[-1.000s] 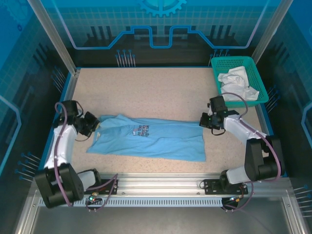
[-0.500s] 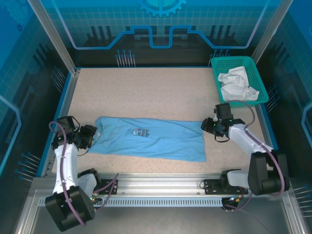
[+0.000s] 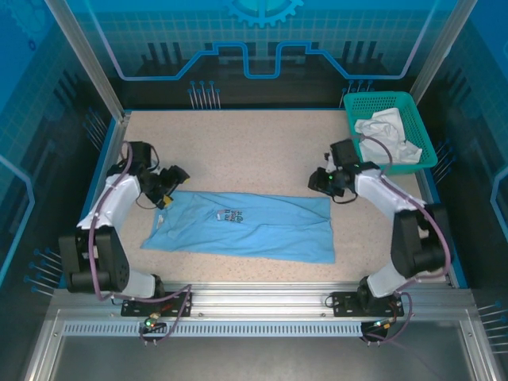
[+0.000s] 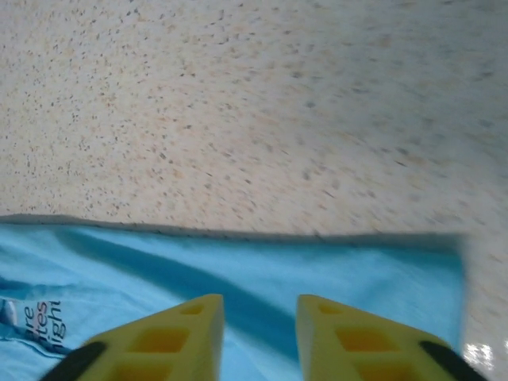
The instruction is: Fold and stack the t-shirts
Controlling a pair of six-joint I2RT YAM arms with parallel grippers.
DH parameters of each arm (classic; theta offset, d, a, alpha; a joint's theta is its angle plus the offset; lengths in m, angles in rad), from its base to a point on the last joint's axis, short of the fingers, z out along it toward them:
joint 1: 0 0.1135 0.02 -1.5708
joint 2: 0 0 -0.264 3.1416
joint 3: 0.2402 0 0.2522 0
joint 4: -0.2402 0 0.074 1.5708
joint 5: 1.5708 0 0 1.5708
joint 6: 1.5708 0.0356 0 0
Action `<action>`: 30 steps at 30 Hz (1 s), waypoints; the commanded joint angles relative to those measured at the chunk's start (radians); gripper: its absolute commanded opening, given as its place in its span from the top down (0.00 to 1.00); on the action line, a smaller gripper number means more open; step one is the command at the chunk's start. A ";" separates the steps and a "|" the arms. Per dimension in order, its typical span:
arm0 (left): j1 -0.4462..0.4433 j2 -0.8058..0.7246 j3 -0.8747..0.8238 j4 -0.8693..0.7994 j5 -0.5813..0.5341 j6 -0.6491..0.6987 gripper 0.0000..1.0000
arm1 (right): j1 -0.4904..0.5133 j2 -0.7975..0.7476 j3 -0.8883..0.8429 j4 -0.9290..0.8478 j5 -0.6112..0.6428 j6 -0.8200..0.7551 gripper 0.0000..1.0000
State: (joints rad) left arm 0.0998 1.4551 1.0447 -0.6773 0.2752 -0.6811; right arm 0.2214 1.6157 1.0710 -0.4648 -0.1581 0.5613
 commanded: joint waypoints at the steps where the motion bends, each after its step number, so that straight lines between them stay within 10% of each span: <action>1: -0.061 0.095 0.102 -0.047 -0.055 -0.024 0.21 | 0.008 0.112 0.058 -0.094 -0.043 -0.037 0.75; 21: 0.097 0.375 0.114 -0.033 -0.392 -0.093 0.38 | 0.007 0.219 0.047 -0.073 0.050 -0.007 0.74; 30: 0.064 0.238 0.216 -0.022 -0.280 -0.023 0.27 | 0.001 -0.010 -0.082 0.080 0.078 -0.003 0.68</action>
State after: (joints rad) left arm 0.1940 1.7916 1.1965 -0.7006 -0.0479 -0.7452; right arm 0.2050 1.7229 1.0183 -0.4557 -0.1116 0.5606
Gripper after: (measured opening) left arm 0.704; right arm 0.314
